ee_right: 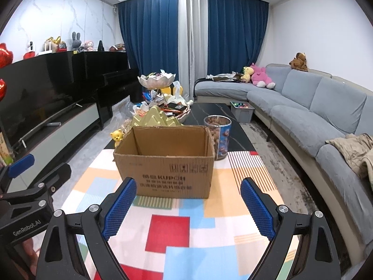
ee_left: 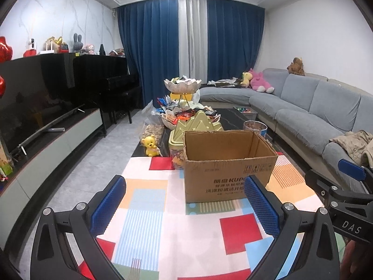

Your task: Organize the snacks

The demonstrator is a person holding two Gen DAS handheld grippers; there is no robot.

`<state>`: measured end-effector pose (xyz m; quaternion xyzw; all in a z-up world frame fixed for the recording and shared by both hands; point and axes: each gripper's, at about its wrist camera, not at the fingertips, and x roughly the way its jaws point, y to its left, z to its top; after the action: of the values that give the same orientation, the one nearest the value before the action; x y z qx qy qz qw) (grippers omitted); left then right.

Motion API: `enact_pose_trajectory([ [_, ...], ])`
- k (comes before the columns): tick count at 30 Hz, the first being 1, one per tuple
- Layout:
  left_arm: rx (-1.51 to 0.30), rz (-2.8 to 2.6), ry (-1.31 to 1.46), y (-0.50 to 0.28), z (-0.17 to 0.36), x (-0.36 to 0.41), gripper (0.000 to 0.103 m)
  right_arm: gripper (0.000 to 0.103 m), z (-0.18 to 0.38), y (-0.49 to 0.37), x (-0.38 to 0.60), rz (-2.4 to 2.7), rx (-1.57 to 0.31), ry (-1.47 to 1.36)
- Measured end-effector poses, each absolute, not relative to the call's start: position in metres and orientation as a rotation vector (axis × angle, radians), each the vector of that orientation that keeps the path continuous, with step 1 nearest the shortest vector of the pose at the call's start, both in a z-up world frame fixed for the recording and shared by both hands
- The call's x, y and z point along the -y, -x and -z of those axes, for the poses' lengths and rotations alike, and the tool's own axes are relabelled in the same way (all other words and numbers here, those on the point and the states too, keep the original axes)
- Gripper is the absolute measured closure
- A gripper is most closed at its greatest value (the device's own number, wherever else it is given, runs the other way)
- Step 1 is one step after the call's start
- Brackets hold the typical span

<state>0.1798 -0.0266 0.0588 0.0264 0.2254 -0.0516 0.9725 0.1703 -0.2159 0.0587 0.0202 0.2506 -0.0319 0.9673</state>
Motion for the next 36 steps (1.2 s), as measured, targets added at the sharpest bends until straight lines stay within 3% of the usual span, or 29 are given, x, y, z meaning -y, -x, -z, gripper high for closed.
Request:
enact_pose_trajectory([
  [36, -0.472, 0.024, -0.023, -0.039, 0.025, 0.000, 0.000, 0.011, 0.006, -0.028, 0.203, 0.093, -0.476, -0.071],
])
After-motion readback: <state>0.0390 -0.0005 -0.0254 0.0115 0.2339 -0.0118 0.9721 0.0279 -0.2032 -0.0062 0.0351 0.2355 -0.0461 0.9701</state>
